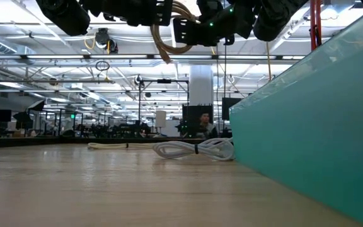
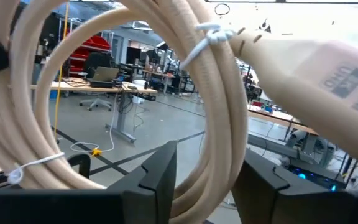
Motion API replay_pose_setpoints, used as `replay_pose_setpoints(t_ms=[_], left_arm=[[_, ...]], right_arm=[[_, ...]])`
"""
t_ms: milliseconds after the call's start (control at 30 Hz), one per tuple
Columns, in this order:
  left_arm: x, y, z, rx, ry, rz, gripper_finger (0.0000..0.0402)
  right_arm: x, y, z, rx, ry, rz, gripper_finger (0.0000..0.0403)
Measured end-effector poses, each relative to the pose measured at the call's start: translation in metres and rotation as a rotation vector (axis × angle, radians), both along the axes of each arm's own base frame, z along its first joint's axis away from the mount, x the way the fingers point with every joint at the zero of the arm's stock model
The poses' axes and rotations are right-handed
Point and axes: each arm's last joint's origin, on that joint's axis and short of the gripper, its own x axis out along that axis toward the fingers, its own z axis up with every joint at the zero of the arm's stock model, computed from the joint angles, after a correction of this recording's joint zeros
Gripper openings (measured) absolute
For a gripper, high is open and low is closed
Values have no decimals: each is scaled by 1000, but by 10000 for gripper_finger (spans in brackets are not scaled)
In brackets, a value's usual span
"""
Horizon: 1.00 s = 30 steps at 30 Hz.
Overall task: Pick & Place USB Port
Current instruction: Put the brown charger cable into the blue bin
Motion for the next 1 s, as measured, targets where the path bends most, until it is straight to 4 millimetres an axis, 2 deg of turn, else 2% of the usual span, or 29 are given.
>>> replay_pose_setpoints(t_ms=[300, 533, 633, 800, 1000], left_arm=[[0, 0, -1, -12, 5, 17, 10], [0, -1, -2, -14, 24, 21, 12], [1, -3, -4, -21, 71, 47, 37], [-2, -12, -7, -35, 209, 158, 76], [-7, -11, -7, -110, 296, 306, 83]], right_arm=[[-1, 0, 2, -7, -8, -8, 31], [-1, 1, 2, -15, 15, -12, 31], [-1, 0, 1, -29, 48, -23, 31], [-3, 3, 1, -36, 127, -72, 29], [-14, 7, 15, 17, 129, -87, 28]])
